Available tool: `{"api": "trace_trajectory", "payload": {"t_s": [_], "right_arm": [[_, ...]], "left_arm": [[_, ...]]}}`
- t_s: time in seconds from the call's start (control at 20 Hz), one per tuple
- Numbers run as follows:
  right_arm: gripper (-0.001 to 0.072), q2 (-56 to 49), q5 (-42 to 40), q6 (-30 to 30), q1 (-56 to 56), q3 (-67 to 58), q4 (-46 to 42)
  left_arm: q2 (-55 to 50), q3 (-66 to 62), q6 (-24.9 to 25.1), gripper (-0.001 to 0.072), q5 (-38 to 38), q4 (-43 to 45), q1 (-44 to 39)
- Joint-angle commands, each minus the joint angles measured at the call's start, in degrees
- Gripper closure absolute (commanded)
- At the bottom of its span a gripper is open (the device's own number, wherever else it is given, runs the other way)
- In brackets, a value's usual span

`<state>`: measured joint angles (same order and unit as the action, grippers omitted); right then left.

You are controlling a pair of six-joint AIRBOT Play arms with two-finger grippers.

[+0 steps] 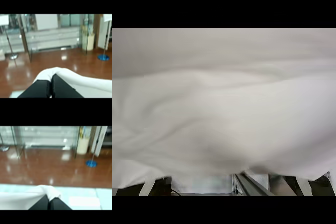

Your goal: Fold the shirts.

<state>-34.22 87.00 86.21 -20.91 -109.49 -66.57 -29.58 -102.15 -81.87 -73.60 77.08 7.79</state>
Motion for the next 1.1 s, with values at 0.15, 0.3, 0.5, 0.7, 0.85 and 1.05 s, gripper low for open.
{"api": "trace_trajectory", "payload": {"t_s": [0.15, 0.3, 0.5, 0.7, 0.85, 1.05], "right_arm": [[0.0692, -1.5, -2.9, -5.5, 0.0, 25.7, 15.6], [0.0692, -8.4, -8.6, -10.8, 0.0, 37.2, 20.1], [0.0692, -24.2, -12.9, -18.4, 0.1, 40.0, 30.4], [0.0692, -40.6, -23.7, -21.4, 0.1, 37.6, 35.9], [0.0692, -52.9, -24.3, -20.0, 0.1, 30.9, 36.0], [0.0693, -63.2, -24.7, -18.4, 3.3, 23.0, 32.6]], "left_arm": [[-1.4, 28.1, -8.5, 0.0691, 0.9, 3.5, -2.2], [-9.0, 40.2, -8.9, 0.0691, 15.8, -4.7, -2.2], [-28.5, 41.1, -6.8, 0.0691, 31.8, -12.6, -3.3], [-47.0, 31.6, -6.9, 0.0691, 40.0, -12.7, -5.3], [-57.9, 22.6, -6.9, 0.0691, 37.9, -15.5, -5.6], [-66.2, 17.2, -6.9, 0.0691, 34.9, -20.1, -5.7]]}}
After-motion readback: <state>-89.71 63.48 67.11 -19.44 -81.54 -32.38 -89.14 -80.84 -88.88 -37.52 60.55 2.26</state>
